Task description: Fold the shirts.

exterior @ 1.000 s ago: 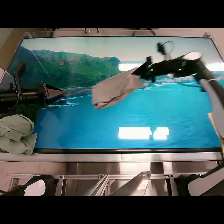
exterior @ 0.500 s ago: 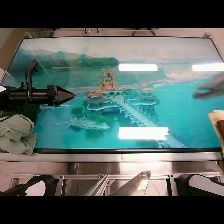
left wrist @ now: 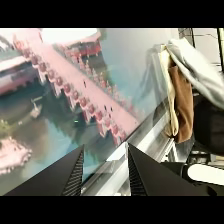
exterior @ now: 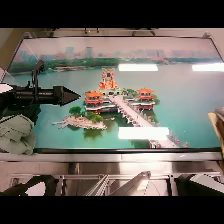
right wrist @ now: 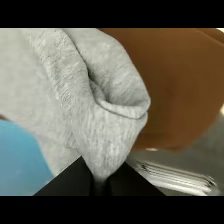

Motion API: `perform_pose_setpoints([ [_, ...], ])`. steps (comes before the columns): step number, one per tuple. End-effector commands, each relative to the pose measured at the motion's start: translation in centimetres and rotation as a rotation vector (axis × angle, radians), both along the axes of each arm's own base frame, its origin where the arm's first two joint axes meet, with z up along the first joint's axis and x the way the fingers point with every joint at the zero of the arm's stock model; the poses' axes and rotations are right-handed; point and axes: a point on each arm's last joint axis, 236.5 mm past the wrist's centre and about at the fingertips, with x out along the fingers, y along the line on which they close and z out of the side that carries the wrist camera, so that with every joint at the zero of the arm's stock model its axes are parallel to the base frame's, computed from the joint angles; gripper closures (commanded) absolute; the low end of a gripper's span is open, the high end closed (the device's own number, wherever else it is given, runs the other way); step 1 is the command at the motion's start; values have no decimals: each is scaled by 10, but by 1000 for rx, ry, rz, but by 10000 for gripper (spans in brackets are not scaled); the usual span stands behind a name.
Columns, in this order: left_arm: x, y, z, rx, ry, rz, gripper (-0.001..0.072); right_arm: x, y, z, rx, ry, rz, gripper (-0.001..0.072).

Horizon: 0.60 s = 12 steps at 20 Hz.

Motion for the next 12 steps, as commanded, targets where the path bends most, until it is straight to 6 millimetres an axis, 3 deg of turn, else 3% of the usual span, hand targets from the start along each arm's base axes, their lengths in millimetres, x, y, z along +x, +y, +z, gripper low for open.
perform_pose_setpoints([
  [1, 0, -1, 0, 2, -2, 0, 419, -68, -5, -42, 18, 235, -53, 698],
  [4, 1, -1, 0, 1, -2, 2, 419, -86, -9, -58, 38, 306, -60, 674],
  [5, 1, -1, 0, 1, -2, 3, 419, -86, -8, -61, 51, 310, -62, 471],
  [6, 2, -1, 0, 1, -3, 5, 419, -87, -7, -63, 63, 315, -62, 200],
  [7, 2, -1, 0, 1, -4, 8, 419, -86, -7, -63, 63, 314, -61, 43],
  [10, 3, -1, 1, -5, -4, 9, 419, -66, -1, -68, 88, 240, -73, 52],
  [11, 3, -2, 3, -12, -5, 13, 419, -47, 4, -70, 103, 171, -65, 137],
  [12, 5, -4, 9, -39, -8, 20, 420, -18, 7, -72, 114, 67, -48, 374],
])
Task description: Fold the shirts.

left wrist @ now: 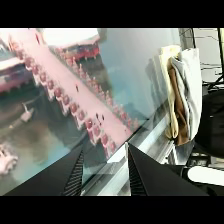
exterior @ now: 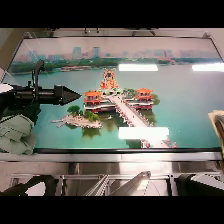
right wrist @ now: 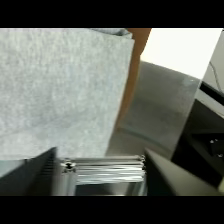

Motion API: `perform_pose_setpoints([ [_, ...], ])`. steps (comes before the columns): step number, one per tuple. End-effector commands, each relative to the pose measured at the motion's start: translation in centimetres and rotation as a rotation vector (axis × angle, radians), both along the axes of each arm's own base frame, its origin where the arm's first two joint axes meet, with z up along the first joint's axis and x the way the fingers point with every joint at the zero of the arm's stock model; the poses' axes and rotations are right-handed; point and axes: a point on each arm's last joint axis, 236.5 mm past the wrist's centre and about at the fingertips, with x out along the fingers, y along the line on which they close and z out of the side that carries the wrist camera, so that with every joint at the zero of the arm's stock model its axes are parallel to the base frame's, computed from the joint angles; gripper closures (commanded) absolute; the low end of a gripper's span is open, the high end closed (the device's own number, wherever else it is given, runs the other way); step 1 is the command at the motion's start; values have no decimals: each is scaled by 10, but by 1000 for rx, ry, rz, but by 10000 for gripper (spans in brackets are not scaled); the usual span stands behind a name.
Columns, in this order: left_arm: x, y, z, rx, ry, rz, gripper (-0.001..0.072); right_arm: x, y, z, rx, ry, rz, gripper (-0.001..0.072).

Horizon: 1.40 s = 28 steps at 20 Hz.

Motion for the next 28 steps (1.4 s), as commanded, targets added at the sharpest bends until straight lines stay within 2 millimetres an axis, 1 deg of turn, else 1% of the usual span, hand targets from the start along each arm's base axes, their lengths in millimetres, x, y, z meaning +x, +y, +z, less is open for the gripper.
perform_pose_setpoints([
  [1, 5, -5, 14, -64, -10, 22, 432, 85, 17, -5, 56, -305, 40, 647],
  [2, 8, -5, 20, -66, -28, 20, 708, 125, 31, 0, 92, -436, 97, 693],
  [3, 11, -4, 26, -53, -58, 8, 710, 164, 51, 9, 137, -561, 184, 693],
  [4, 10, -5, 33, -60, -70, -8, 710, 190, 71, 16, 179, -627, 250, 694],
  [5, 5, -8, 39, -66, -74, -28, 710, 210, 96, 17, 223, -656, 321, 699],
  [6, -5, -10, 44, -72, -72, -45, 710, 219, 122, 13, 260, -651, 386, 699],
  [8, -28, -13, 46, -76, -66, -53, 710, 222, 180, -9, 320, -625, 486, 700],
  [10, -57, -17, 39, -79, -50, -48, 710, 220, 254, -31, 402, -693, 578, 700],
  [11, -72, -19, 34, -82, -31, -43, 710, 218, 292, -35, 455, -760, 614, 699],
  [12, -87, -21, 27, -86, -13, -40, 709, 212, 339, -39, 544, -854, 634, 699],
  [13, -100, -22, 20, -88, 1, -39, 709, 206, 372, -38, 608, -930, 654, 699],
  [14, -112, -24, 13, -89, 14, -37, 709, 198, 399, -37, 654, -1001, 681, 698],
  [15, -120, -24, 7, -88, 20, -29, 709, 190, 418, -37, 682, -1043, 714, 697],
  [16, -127, -25, 0, -86, 30, -15, 709, 185, 428, -37, 702, -1059, 743, 697],
  [18, -137, -26, -7, -87, 40, -9, 708, 180, 438, -37, 718, -1056, 791, 697],
  [21, -144, -27, -11, -91, 54, -5, 708, 181, 438, -35, 723, -1061, 786, 697],
  [24, -145, -27, -13, -96, 66, -4, 707, 176, 443, -33, 752, -1058, 794, 697],
  [28, -146, -29, -25, -117, 152, -26, 707, 176, 443, -33, 752, -1058, 794, 697],
])
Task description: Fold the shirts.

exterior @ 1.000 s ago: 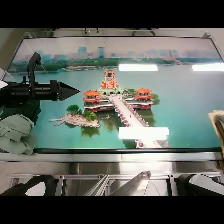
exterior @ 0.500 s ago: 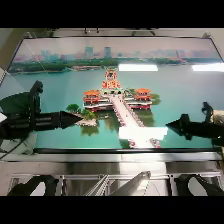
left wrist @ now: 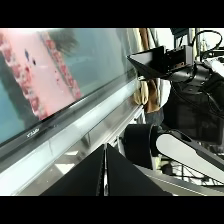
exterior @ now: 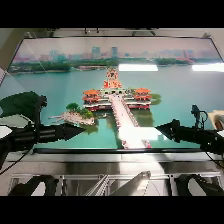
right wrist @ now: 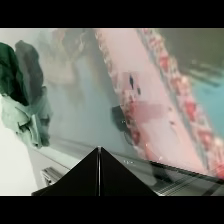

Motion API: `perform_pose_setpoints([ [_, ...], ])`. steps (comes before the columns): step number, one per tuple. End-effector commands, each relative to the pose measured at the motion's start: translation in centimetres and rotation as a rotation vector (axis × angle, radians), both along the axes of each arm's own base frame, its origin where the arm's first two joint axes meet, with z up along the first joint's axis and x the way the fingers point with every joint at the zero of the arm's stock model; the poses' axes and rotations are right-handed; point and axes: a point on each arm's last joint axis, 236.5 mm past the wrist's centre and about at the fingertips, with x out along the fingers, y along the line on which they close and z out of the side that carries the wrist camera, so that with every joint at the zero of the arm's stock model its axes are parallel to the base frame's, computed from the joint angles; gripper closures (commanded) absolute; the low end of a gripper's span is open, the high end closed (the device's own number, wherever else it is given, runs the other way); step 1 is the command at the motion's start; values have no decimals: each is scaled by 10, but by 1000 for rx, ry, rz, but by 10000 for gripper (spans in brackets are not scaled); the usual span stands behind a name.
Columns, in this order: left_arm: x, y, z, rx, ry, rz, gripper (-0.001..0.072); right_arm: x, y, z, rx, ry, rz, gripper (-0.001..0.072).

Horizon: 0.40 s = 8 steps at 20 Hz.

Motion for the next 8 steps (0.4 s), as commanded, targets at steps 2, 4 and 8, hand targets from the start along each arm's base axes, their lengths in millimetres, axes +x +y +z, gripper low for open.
perform_pose_setpoints([
  [2, -3, -2, -14, -29, 97, -28, 707, -1, 2, 2, 10, -5, 5, 697],
  [4, -2, -2, -19, -32, 113, -34, 708, -1, 2, 2, 10, -5, 5, 697],
  [8, 0, -1, -20, -25, 98, -31, 708, -1, 2, 2, 10, -5, 5, 697],
])
